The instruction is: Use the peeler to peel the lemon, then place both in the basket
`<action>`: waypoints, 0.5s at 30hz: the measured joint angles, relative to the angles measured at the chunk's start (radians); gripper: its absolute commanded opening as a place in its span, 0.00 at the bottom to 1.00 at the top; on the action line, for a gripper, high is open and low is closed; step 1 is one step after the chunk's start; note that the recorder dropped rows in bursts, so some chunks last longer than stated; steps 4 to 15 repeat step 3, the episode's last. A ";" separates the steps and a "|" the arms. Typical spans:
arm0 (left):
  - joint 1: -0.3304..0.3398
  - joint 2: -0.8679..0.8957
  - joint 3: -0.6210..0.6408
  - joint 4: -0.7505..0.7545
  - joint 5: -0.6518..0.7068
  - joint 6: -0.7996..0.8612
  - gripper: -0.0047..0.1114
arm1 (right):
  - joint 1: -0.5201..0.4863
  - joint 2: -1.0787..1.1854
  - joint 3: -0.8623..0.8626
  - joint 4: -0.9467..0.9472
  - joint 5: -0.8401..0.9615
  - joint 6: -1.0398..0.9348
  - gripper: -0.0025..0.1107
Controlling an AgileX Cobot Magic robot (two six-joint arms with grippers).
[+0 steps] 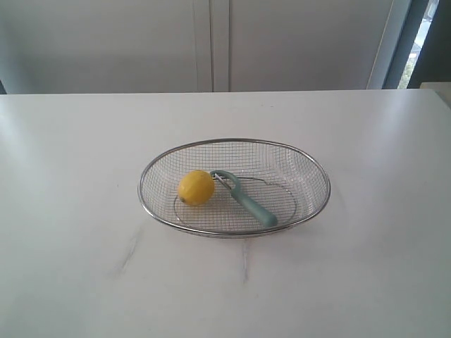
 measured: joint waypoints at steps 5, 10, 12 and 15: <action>0.000 0.000 0.000 0.000 0.000 0.000 0.04 | 0.000 0.000 0.000 0.000 0.000 0.000 0.07; 0.000 0.000 0.000 0.000 0.000 0.000 0.04 | 0.000 0.000 0.000 0.000 0.000 0.000 0.07; 0.000 0.000 0.000 0.000 0.000 0.000 0.04 | 0.000 0.000 0.000 0.000 0.000 0.000 0.07; 0.000 0.000 0.000 0.000 0.000 0.000 0.04 | 0.000 0.000 0.000 0.000 0.000 0.000 0.07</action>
